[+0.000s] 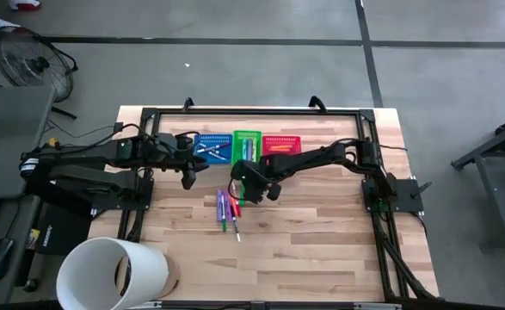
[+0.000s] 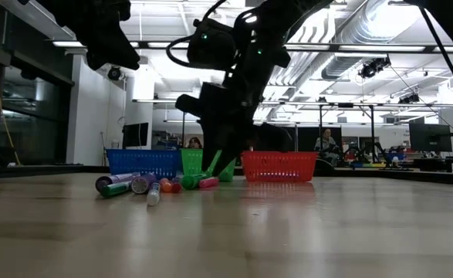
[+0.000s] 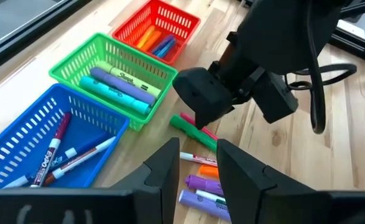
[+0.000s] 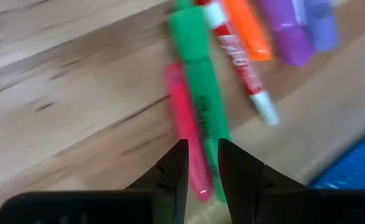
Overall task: Pick & Place Markers
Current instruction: Put the pink pen into the red bin
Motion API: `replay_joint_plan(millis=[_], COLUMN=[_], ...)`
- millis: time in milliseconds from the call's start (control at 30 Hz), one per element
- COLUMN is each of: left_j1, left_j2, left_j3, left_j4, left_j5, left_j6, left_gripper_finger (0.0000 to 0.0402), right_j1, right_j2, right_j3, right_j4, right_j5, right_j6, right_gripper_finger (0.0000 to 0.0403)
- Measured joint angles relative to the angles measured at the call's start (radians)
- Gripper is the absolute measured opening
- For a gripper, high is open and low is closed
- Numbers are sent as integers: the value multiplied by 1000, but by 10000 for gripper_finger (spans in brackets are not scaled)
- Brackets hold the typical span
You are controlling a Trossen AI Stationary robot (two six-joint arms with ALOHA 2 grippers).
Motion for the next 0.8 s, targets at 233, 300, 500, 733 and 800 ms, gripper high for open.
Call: replay_joint_plan(millis=[233, 300, 500, 733, 800], left_j1=[0, 0, 0, 0, 0], left_j2=[0, 0, 0, 0, 0], left_j3=[0, 0, 0, 0, 0], left_j4=[0, 1, 1, 0, 1], left_j5=[4, 4, 23, 25, 25], left_j6=[0, -1, 0, 0, 0], left_gripper_finger=[105, 105, 105, 105, 105], right_j1=[0, 1, 0, 1, 0], right_j2=[0, 0, -1, -2, -2], right_j3=[0, 0, 0, 0, 0], right_j4=[-6, -7, -11, -98, -91], right_j5=[-1, 3, -1, -93, -91], right_j6=[22, 37, 44, 40, 39], right_gripper_finger=[86, 96, 145, 177, 178])
